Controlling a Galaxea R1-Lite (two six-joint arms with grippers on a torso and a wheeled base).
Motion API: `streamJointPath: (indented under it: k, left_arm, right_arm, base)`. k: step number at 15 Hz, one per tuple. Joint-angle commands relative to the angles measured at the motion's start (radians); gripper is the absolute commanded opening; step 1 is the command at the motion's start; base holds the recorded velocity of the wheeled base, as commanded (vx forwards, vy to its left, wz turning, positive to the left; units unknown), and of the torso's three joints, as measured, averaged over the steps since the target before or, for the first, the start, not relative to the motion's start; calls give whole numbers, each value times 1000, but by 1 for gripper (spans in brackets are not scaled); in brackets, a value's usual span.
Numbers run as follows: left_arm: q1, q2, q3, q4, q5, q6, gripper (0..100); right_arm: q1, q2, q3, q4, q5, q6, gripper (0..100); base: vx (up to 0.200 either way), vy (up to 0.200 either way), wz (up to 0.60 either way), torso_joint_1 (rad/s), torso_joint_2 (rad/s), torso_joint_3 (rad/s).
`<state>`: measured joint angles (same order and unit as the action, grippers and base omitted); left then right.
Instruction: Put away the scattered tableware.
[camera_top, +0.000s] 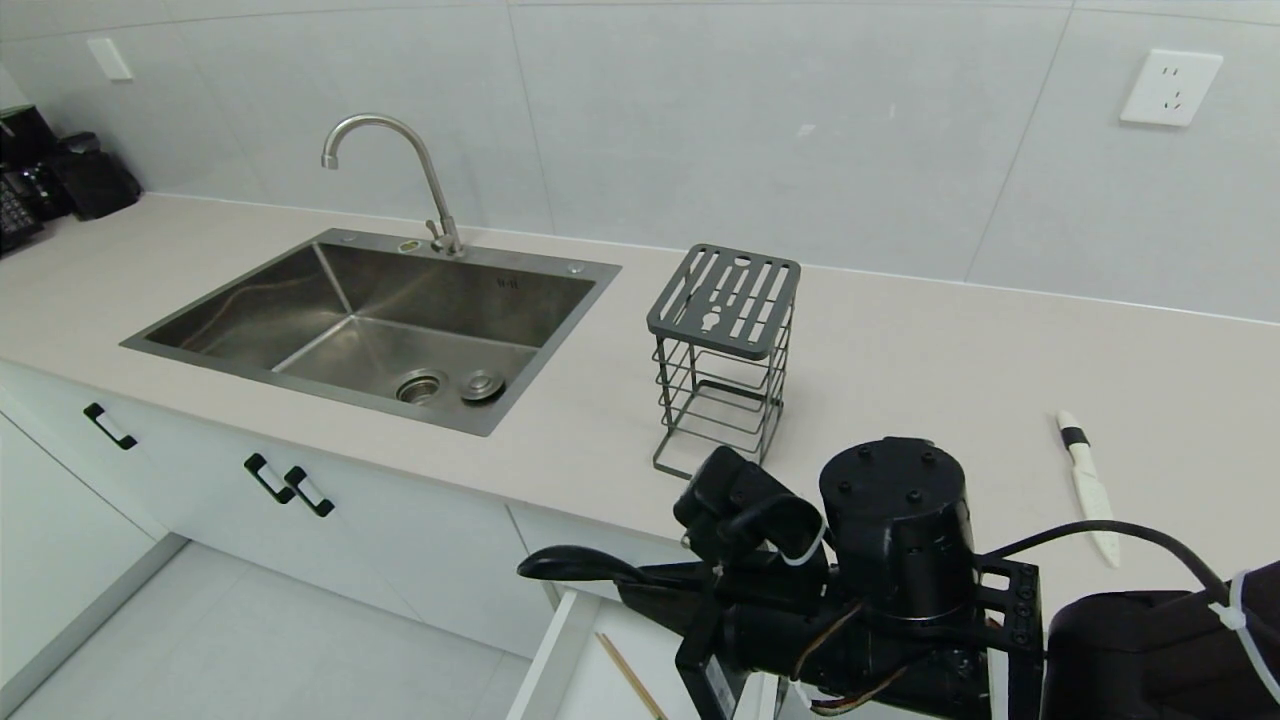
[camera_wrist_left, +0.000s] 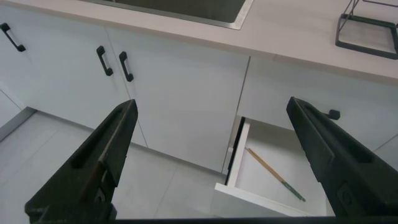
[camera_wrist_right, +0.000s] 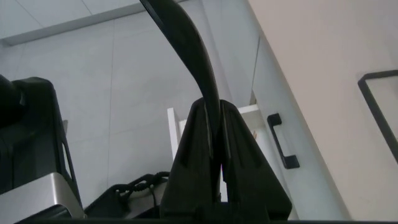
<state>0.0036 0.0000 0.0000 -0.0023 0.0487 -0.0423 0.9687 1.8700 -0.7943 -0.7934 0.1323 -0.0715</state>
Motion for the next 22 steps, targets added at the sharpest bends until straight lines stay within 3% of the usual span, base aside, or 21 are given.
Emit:
streamJointPath:
  k: [1,10,13,15,22]
  left_arm:
    - [-1,0,0,-1,0,-1,100]
    - [1,0,0,-1,0,-1,100]
    - [1,0,0,-1,0,-1,100]
    - [1,0,0,-1,0,-1,100]
    - [-1,0,0,-1,0,-1,100]
  right_arm:
    - [2,5,-5,11,-2,-1,0]
    - [13,5,-39,16,-11,-1,0]
    - [31,3,-120,88,-63,1,0]
    - [38,5,-168,126,-82,-1,0]
    - [58,-8,-151,131,-82,-4,0]
  base:
    - [0,0,0,0,0,0]
    - [0,0,0,-17,31,16]
    - [0,0,0,-79,159,80]
    - [0,0,0,-146,273,139]
    - [0,0,0,-205,409,200]
